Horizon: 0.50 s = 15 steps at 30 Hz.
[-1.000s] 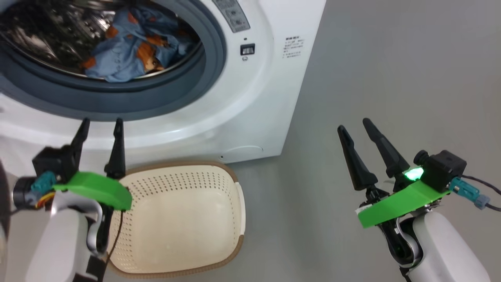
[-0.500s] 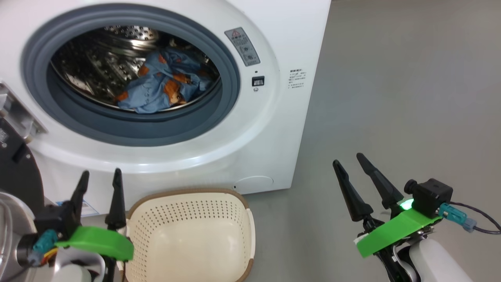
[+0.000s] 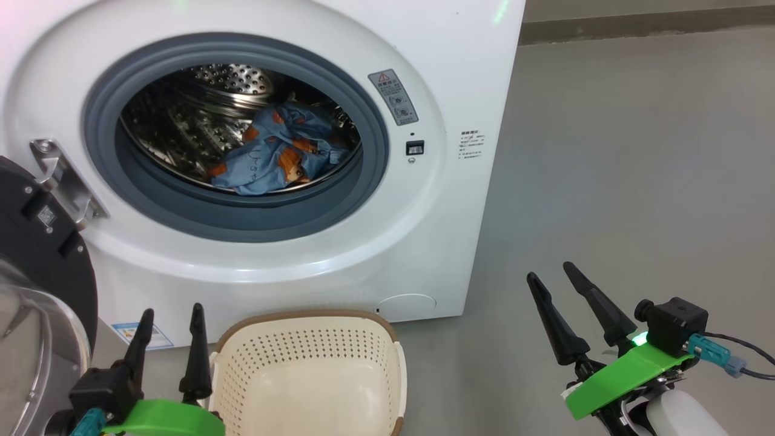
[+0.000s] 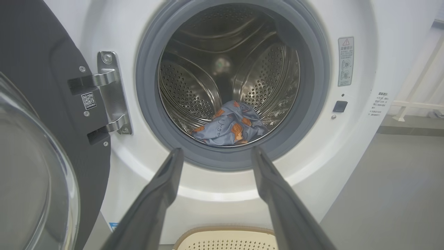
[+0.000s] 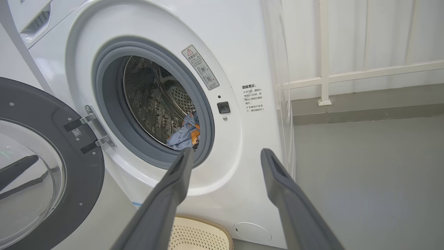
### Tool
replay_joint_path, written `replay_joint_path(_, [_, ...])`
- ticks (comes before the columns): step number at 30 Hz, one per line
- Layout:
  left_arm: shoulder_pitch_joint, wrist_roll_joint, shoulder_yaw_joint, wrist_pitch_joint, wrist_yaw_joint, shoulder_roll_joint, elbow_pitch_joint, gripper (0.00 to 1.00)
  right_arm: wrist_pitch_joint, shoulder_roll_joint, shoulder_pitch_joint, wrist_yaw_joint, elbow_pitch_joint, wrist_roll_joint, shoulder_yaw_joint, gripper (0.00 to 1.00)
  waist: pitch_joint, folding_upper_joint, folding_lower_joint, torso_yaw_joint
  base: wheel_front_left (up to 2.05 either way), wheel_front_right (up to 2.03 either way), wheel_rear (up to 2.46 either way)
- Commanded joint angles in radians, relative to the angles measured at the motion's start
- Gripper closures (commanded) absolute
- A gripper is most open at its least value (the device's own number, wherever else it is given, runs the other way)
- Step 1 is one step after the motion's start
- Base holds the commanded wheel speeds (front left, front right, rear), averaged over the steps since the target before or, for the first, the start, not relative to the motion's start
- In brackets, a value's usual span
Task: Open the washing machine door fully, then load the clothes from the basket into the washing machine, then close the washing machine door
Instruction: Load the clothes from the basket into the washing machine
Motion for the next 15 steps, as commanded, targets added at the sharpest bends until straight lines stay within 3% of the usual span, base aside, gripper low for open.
replay_joint_path(1, [-0.01, 0.009, 0.038, -0.006, 0.008, 0.01, -0.038, 0.0, -0.005, -0.011, 0.002, 0.002, -0.023, 0.009, 0.015, 0.0, -0.003, 0.0, 0.0, 0.004, 0.0, 0.0, 0.0])
replay_joint_path(15, [-0.002, 0.017, 0.044, -0.006, 0.0, -0.01, -0.061, 0.0, -0.005, -0.02, -0.005, 0.002, -0.012, -0.004, -0.005, 0.0, 0.007, 0.0, 0.0, 0.014, 0.0, 0.0, 0.0])
